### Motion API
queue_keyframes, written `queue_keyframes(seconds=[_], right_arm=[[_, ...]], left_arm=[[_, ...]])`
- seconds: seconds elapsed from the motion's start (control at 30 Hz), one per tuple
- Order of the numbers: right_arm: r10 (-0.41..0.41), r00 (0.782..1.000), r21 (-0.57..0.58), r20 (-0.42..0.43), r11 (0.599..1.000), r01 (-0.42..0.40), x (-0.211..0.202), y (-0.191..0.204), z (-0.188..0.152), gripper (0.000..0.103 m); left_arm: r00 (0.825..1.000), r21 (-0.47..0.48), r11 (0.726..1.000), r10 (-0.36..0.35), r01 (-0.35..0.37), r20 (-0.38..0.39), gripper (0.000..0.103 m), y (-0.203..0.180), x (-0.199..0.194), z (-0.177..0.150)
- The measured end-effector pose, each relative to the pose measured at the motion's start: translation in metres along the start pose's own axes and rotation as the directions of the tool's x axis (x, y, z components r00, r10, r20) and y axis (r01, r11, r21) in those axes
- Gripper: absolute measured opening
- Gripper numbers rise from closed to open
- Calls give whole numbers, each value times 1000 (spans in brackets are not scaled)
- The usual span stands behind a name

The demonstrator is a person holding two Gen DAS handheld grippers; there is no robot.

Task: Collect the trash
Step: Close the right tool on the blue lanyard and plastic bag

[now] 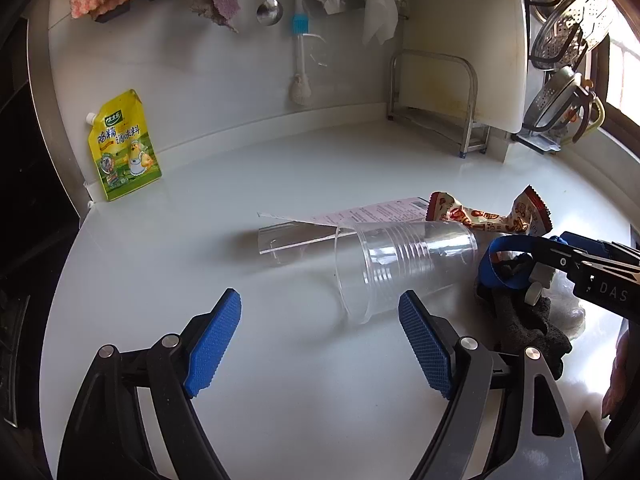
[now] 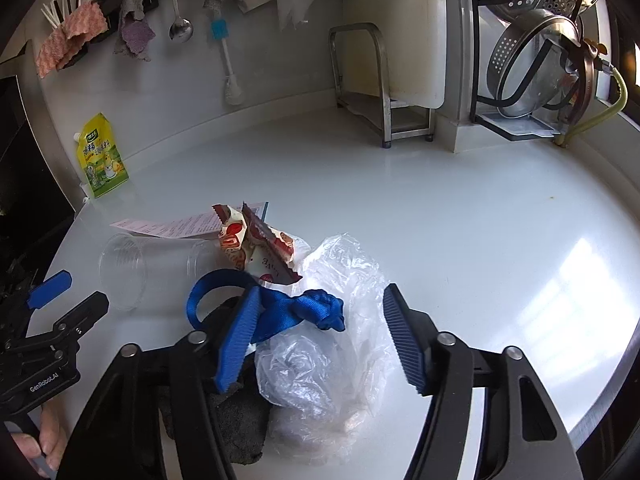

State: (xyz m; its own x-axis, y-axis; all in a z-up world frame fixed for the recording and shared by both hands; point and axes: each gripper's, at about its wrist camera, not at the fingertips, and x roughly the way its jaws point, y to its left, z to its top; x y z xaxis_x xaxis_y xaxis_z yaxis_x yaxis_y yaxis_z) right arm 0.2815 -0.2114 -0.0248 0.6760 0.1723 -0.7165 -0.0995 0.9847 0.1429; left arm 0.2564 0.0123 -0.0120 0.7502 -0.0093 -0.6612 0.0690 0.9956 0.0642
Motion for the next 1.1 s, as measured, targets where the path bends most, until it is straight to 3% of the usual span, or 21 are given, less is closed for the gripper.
queue_keyframes(seconds=[0.1,0.27,0.73,0.93,1.1], right_arm=[[15,1000,-6,7,1000,-15,-3,1,-1,37],[38,999,-4,26,999,-38,-10,2,-3,27],[125,983,46,134,990,-132,-47,-10,-4,26],[116,992,57,50,991,-119,-36,-15,-14,30],[110,993,68,41,991,-113,-38,-20,-22,30]], left_arm=[[1000,2,1000,2,-2,3,80,-2,-2,0],[1000,2,1000,-4,4,7,80,-2,-4,0],[1000,-24,1000,-10,11,10,80,1,-5,6],[1000,-13,1000,-9,9,17,80,-5,-9,7],[1000,-7,1000,-10,10,22,80,-9,-12,6]])
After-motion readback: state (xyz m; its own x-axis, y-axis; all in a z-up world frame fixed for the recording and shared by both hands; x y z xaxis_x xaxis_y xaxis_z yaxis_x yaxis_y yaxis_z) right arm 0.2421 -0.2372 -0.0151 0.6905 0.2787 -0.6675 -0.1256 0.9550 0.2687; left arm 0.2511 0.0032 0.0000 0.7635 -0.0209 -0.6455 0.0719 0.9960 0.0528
